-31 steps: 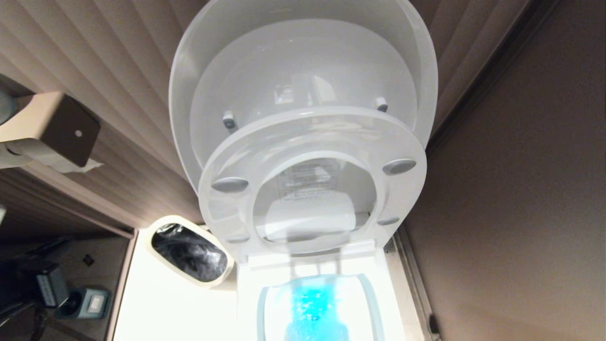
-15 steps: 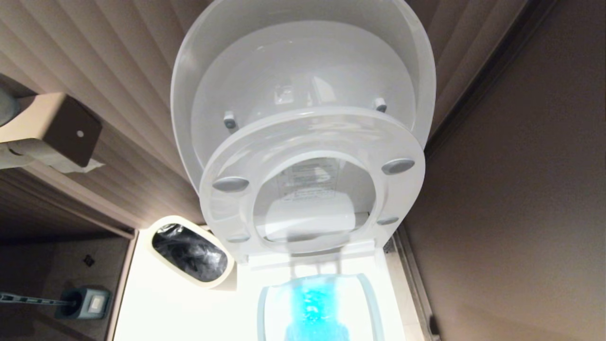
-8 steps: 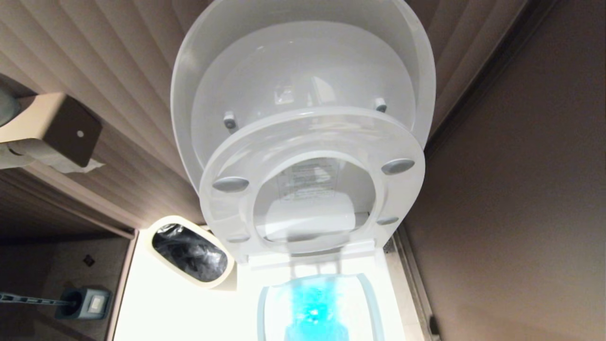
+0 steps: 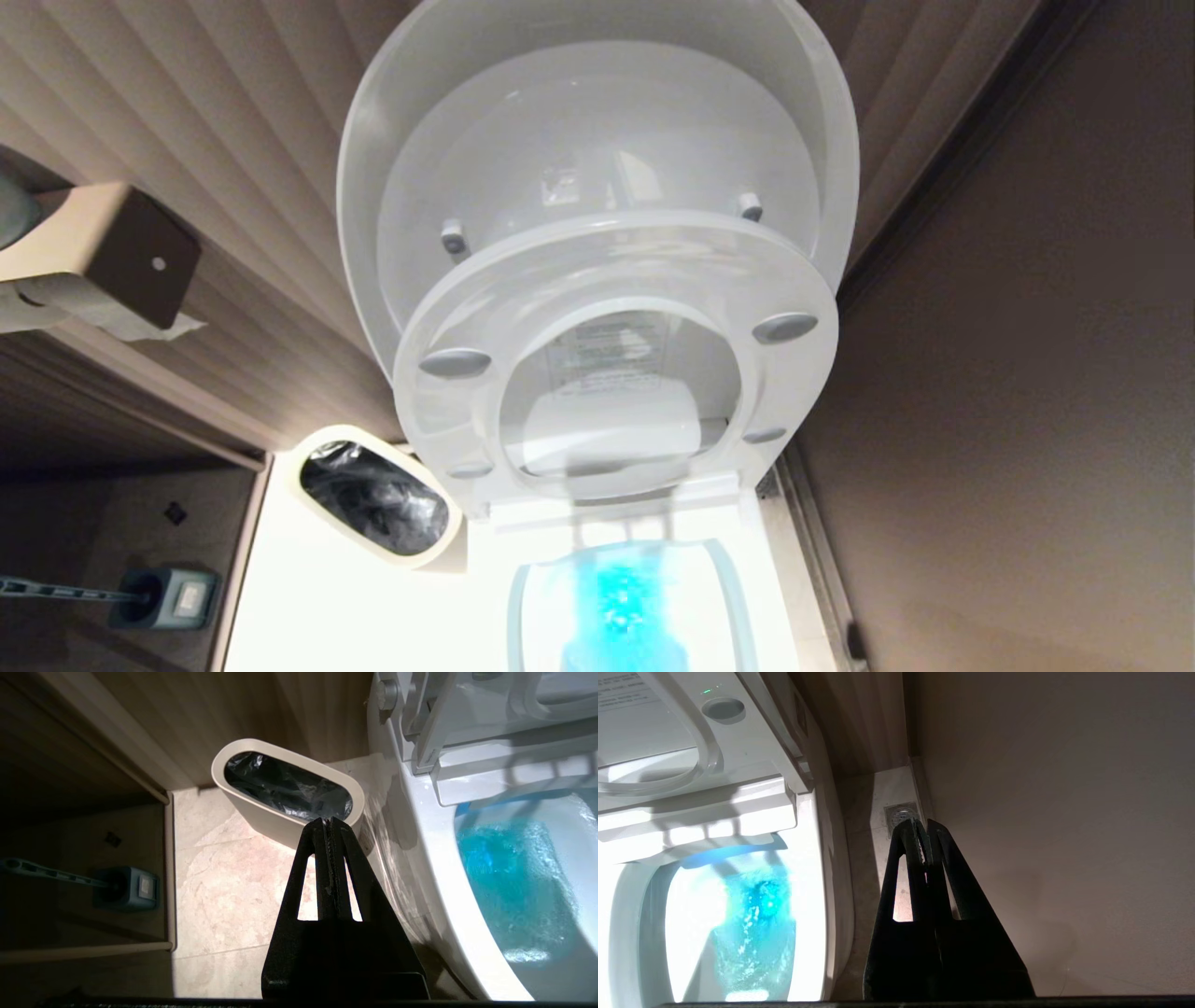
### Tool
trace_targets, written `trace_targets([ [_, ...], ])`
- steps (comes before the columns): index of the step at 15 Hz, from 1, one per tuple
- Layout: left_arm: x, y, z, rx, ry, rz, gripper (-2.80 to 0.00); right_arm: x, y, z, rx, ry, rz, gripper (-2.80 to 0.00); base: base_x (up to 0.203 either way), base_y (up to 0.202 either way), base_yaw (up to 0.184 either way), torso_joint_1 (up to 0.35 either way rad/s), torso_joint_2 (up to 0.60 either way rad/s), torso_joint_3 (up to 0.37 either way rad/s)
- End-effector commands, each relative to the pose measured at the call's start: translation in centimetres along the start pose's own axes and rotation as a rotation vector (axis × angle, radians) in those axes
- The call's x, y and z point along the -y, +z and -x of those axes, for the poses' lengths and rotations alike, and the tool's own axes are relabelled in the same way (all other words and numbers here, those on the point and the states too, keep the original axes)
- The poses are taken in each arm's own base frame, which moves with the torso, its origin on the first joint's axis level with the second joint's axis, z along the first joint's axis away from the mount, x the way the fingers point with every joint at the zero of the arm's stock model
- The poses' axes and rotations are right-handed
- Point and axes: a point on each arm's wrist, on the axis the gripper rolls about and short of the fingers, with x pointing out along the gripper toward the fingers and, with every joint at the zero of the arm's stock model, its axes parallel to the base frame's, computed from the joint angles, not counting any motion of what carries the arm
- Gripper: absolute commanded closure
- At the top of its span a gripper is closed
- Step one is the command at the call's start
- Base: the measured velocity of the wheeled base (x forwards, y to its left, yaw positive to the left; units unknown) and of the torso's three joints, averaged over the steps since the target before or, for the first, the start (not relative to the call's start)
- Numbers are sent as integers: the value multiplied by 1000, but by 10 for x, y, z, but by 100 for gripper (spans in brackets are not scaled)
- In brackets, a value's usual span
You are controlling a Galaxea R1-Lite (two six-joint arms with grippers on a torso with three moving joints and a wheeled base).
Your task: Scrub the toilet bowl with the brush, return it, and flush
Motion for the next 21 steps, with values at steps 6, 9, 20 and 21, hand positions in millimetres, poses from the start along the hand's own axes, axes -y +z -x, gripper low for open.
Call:
trace_targets([
  [6, 0, 0, -1, 7, 13, 8, 0, 0, 0, 0, 0, -1, 0, 0, 0, 0, 0, 0, 0, 0],
  [9, 0, 0, -1, 8, 16, 24, 0, 0, 0, 0, 0, 1, -1, 0, 0, 0, 0, -2, 1, 72],
  [20, 0, 0, -1, 10, 20, 39, 0, 0, 0, 0, 0, 0, 0, 0, 0, 0, 0, 2, 2, 195],
  [21, -1, 0, -1, 11, 23, 48, 0, 0, 0, 0, 0, 1, 0, 0, 0, 0, 0, 3, 7, 207],
])
